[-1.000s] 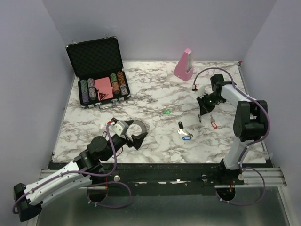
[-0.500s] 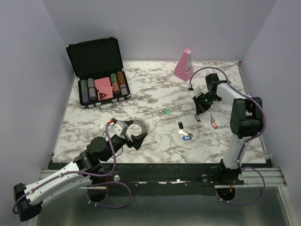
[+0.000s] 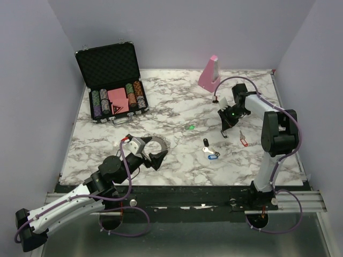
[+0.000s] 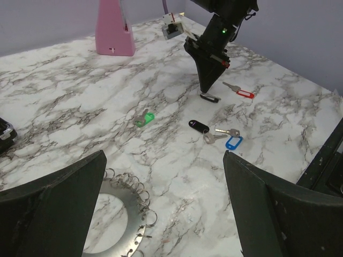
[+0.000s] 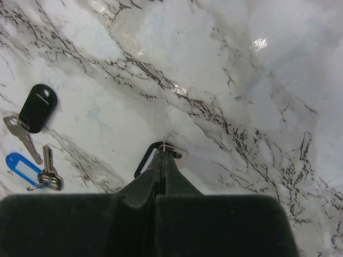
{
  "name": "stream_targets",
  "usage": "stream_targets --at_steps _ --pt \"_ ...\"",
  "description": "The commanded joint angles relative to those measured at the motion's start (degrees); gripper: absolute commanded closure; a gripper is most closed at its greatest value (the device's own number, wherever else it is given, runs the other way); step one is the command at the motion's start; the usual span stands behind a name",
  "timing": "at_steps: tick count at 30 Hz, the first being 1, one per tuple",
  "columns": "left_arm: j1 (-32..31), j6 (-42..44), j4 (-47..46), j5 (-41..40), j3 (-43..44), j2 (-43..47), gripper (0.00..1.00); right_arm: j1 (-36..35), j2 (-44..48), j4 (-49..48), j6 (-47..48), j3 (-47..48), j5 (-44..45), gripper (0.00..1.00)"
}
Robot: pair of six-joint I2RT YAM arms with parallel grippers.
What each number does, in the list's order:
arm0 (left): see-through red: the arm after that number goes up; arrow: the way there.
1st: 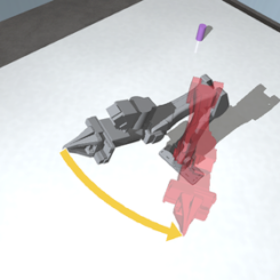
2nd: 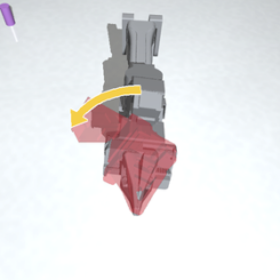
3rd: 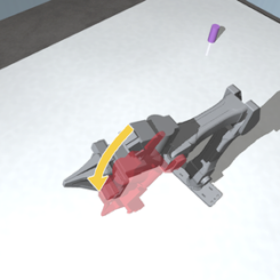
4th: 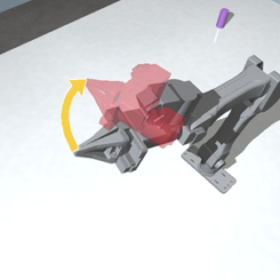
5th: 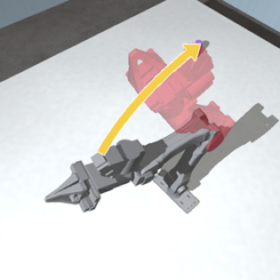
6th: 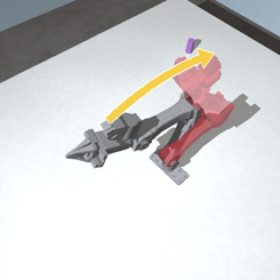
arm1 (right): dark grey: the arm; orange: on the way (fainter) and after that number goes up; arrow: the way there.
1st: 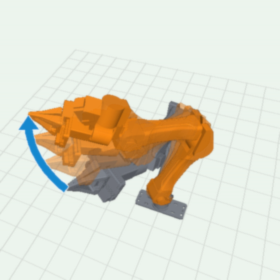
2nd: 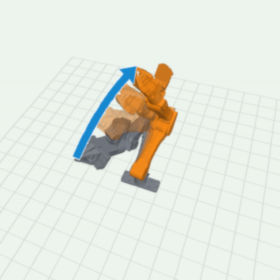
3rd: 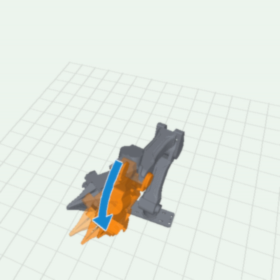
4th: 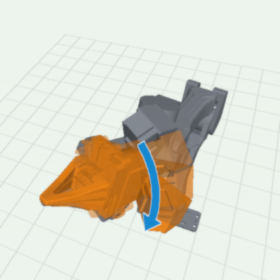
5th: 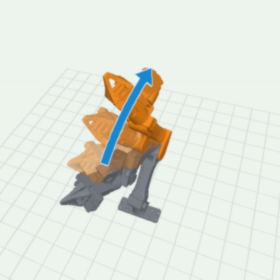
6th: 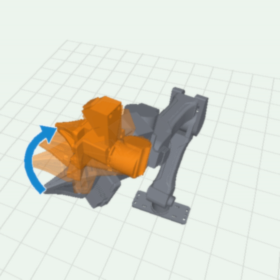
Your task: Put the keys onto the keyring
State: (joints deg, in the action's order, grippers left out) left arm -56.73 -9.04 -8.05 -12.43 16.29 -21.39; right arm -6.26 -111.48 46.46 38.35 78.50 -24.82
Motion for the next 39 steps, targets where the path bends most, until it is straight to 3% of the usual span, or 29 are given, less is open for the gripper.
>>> stream_targets --at_steps 1,39 --pt "-0.1 -0.5 -1.1 -1.2 -0.5 0.6 0.01 -0.7 -2.1 -0.1 -0.6 2.0 1.6 0.98" --pt "-0.2 -0.5 -1.0 -1.5 -0.7 1.0 0.01 -6.4 -10.4 12.1 2.7 15.5 11.7 0.93"
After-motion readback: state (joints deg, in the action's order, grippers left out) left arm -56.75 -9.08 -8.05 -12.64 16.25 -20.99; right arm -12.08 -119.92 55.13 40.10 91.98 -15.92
